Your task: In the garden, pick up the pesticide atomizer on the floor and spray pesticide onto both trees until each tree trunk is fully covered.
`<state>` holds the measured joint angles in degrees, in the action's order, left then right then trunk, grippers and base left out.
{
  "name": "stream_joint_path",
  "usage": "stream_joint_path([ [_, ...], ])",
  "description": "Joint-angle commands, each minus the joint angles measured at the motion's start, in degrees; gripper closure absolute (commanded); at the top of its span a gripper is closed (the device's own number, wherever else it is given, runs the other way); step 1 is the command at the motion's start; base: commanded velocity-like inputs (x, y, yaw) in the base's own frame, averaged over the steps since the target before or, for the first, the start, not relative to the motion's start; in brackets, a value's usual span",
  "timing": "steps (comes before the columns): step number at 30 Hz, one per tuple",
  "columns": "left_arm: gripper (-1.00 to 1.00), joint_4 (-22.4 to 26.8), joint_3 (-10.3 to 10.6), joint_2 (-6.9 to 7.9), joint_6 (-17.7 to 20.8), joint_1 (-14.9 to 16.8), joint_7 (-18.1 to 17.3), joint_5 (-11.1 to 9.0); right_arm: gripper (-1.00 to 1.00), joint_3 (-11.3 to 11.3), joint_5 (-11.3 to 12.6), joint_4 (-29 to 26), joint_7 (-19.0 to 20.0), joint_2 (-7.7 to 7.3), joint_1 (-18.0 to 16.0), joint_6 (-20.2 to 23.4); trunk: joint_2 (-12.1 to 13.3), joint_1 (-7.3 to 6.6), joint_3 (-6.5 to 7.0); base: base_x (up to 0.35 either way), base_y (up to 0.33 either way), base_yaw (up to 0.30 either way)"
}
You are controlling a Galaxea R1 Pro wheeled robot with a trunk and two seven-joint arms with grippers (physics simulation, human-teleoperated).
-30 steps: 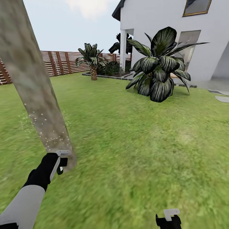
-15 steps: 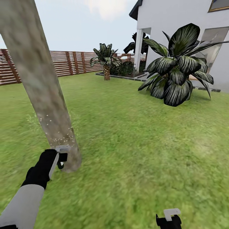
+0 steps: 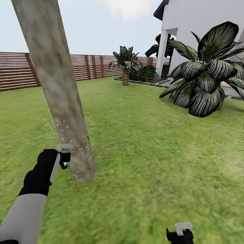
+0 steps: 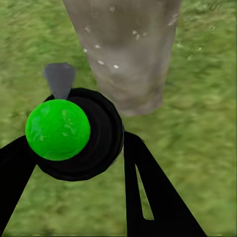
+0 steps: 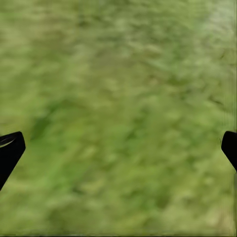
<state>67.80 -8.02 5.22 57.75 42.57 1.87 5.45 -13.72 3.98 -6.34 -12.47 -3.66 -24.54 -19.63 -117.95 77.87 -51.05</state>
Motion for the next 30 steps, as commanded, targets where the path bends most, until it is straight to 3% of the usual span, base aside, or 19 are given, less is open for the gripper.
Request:
stream_joint_path([
  [1,1.0,0.1,0.0,-0.02,0.3,0.0,-0.2,0.4,-1.0,-0.5,0.4,0.1,-0.2,-0.06,0.0,-0.1,0.0,-0.03,-0.05,-0.213,-0.179,0.011],
  [6,1.0,0.1,0.0,0.02,0.3,0.1,-0.2,0.4,-1.0,-0.5,0.4,0.1,-0.2,-0.38,0.0,-0.1,0.0,-0.03,-0.05,-0.034,-0.26,0.001],
  [15,1.0,1.1,0.0,0.3,0.3,0.1,-0.1,0.7,-1.0,-0.5,0.3,0.1,-0.2,-0.35,-0.1,-0.1,0.0,-0.03,-0.05,0.228,-0.18,0.0],
  [30,1.0,1.0,-0.2,0.49,0.2,0.2,0.0,0.8,-1.0,-0.5,0.4,0.0,-0.2,-0.23,-0.1,-0.1,0.0,-0.03,-0.05,0.007,-0.27,0.013],
])
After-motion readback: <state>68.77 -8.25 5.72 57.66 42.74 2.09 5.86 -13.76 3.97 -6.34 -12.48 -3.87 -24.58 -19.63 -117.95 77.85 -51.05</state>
